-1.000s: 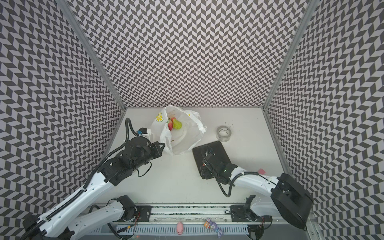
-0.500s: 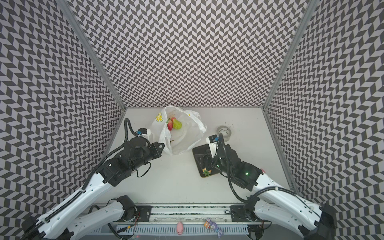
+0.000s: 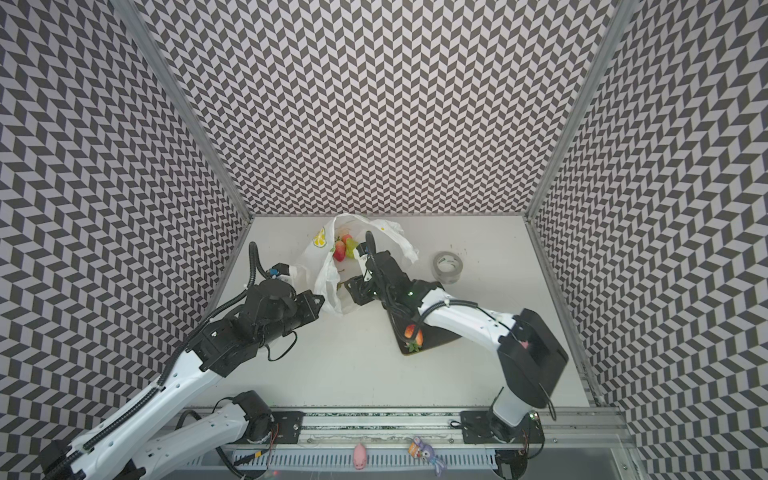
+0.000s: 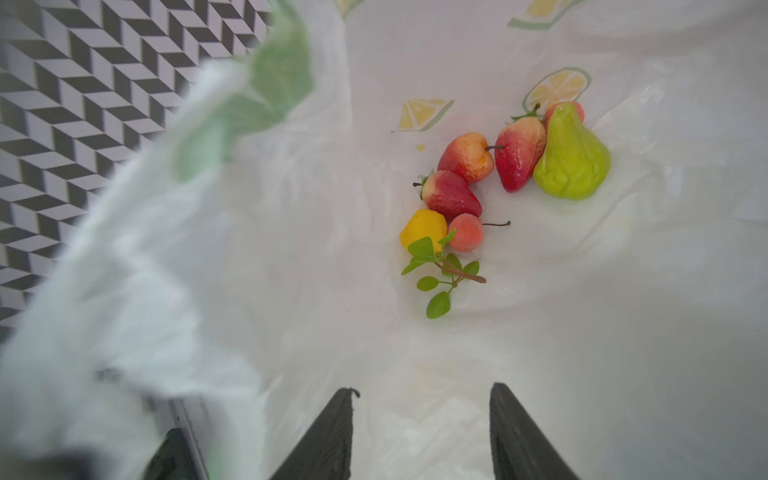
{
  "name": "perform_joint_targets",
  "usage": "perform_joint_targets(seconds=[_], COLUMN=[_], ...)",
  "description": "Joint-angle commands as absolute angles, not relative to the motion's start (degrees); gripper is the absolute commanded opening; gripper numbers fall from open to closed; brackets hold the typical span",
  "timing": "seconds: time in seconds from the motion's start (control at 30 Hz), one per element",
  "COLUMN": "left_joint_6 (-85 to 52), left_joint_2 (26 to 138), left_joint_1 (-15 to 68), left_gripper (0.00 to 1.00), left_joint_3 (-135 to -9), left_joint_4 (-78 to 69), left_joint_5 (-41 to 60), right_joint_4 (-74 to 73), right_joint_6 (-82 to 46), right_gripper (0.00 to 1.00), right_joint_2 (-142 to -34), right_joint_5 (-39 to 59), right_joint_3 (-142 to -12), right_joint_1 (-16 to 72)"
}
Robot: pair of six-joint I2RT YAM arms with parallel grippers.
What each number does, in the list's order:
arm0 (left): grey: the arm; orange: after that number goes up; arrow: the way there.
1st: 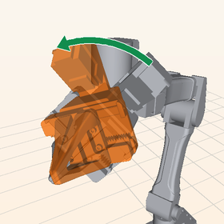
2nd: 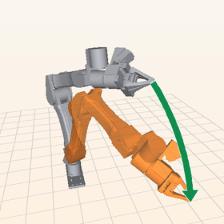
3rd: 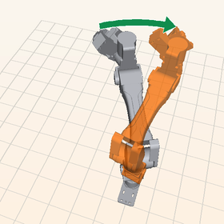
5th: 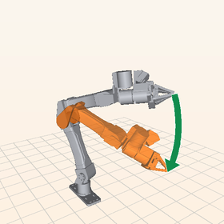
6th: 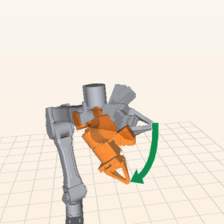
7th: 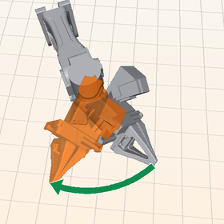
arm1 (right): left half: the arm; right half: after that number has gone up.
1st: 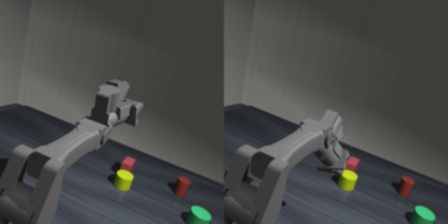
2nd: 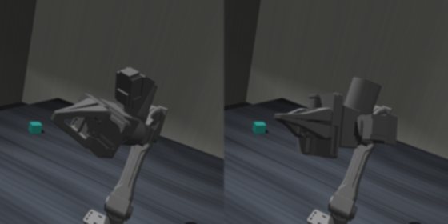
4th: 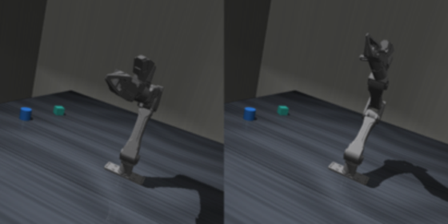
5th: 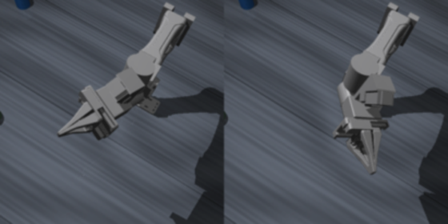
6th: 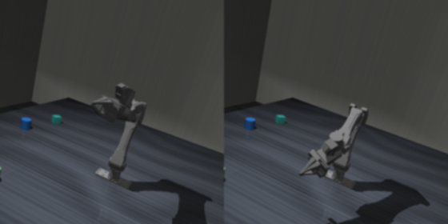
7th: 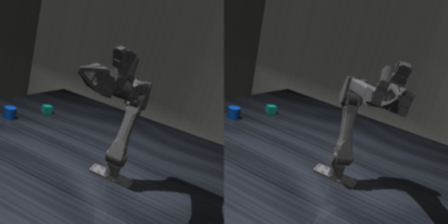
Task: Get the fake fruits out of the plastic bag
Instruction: 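Move the right gripper back into the bag onto the yellow lemon sprig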
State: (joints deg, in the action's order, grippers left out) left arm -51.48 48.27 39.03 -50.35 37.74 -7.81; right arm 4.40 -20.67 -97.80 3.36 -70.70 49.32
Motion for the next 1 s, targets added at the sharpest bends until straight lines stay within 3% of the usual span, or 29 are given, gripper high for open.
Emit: perform_joint_targets(seconds=[0.0,0.17,0.4,0.63,0.97], left_joint_6=[-53.72,-55.41,-55.49,-56.23,-54.91], left_joint_2=[47.55,46.37,47.16,46.40,47.50], left_joint_1=[39.37,39.36,39.37,39.36,39.31], left_gripper=[0.00,0.00,0.00,0.00,0.00], left_joint_3=[-50.14,-49.81,-50.20,-48.63,-49.05], left_joint_4=[41.46,45.00,47.11,46.58,45.34], left_joint_5=[-8.79,-9.60,-9.79,-9.58,-9.49], right_joint_4=[0.98,3.38,1.67,-4.28,-4.26], right_joint_6=[-22.55,-26.94,-37.78,-47.12,-50.99], right_gripper=[0.50,0.55,0.66,0.62,0.52], right_joint_2=[-105.22,-115.07,-120.15,-122.43,-128.07], right_joint_5=[5.85,4.26,5.10,12.15,14.43], right_joint_3=[-77.30,-85.25,-86.57,-85.40,-90.17], right_joint_1=[49.35,49.31,47.46,45.71,44.56])
